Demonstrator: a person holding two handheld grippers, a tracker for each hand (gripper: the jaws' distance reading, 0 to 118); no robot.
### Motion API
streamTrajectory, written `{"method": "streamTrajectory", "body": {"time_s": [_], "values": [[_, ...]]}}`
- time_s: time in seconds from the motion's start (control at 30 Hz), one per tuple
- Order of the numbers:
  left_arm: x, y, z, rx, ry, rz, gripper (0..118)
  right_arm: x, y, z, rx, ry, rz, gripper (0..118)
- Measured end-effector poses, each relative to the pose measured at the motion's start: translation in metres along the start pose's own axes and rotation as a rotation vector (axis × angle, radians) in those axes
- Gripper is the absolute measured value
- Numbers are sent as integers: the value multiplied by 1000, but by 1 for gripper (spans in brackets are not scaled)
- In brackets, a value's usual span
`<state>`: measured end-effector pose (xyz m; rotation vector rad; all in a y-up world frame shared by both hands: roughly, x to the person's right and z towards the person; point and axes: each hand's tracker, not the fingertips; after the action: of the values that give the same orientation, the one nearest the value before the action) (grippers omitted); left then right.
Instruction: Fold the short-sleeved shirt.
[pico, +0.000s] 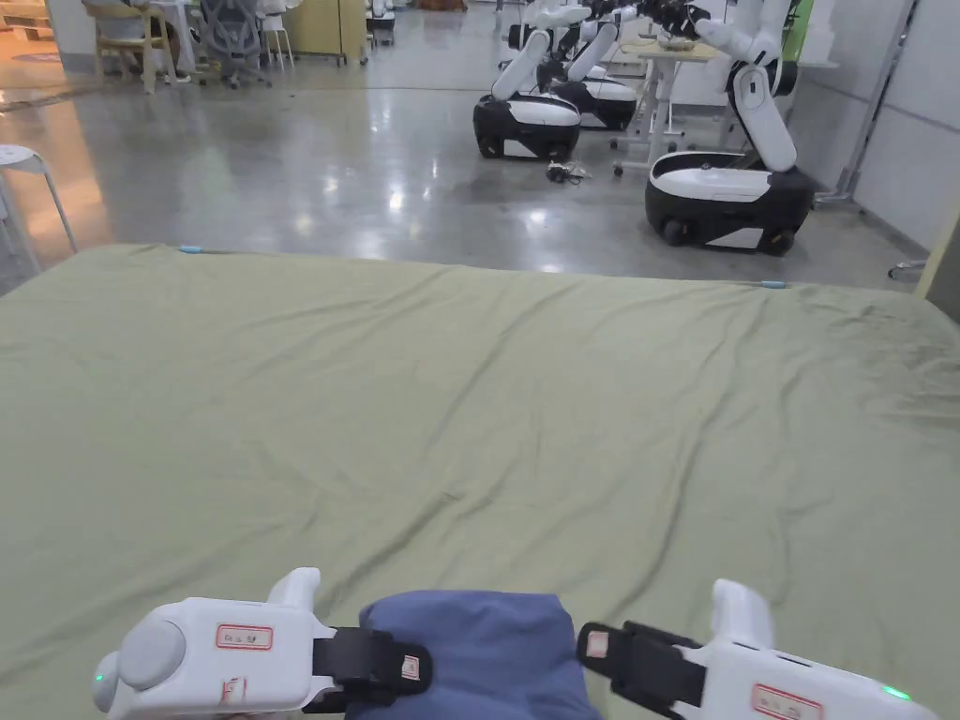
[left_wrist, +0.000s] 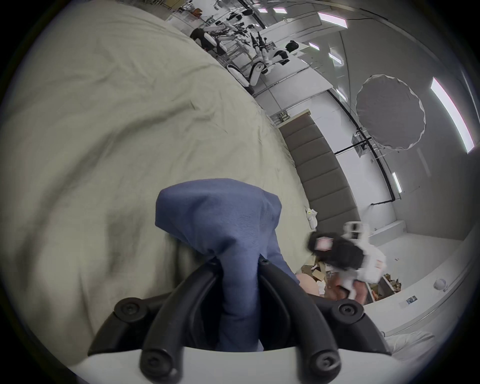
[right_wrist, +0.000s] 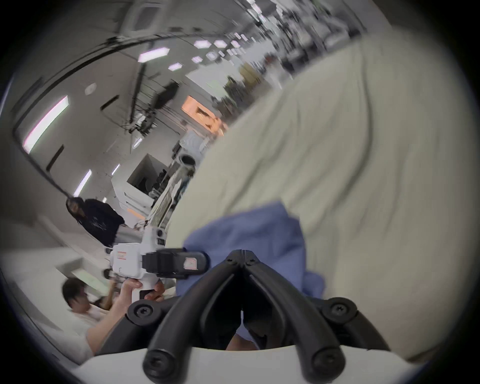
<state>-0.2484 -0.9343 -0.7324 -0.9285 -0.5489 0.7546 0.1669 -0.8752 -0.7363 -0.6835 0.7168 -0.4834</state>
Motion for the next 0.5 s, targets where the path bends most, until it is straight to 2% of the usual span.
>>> {"method": "streamTrajectory", "body": {"time_s": [0.07, 0.13, 0.2, 0.23, 0.3, 0.4, 0.5], "values": [[-1, 3, 10, 4, 10, -3, 11, -28, 9, 49, 156, -59, 210, 0], [-2, 4, 23, 11, 15, -11, 11, -47, 9, 96, 259, -118, 369, 0], [-6, 7, 40, 20, 50, -50, 11, -66, -1, 140, 393, -238, 566, 0], [-10, 7, 49, 28, 72, -47, 11, -67, -8, 154, 420, -319, 609, 0], [-22, 9, 68, 36, 86, -21, 11, -63, -13, 176, 419, -326, 570, 0], [-39, 15, 100, 74, 190, -46, 11, -60, -20, 191, 472, -404, 518, 0], [-57, 31, 136, 70, 247, -57, 11, -60, -27, 196, 500, -403, 461, 0]]}}
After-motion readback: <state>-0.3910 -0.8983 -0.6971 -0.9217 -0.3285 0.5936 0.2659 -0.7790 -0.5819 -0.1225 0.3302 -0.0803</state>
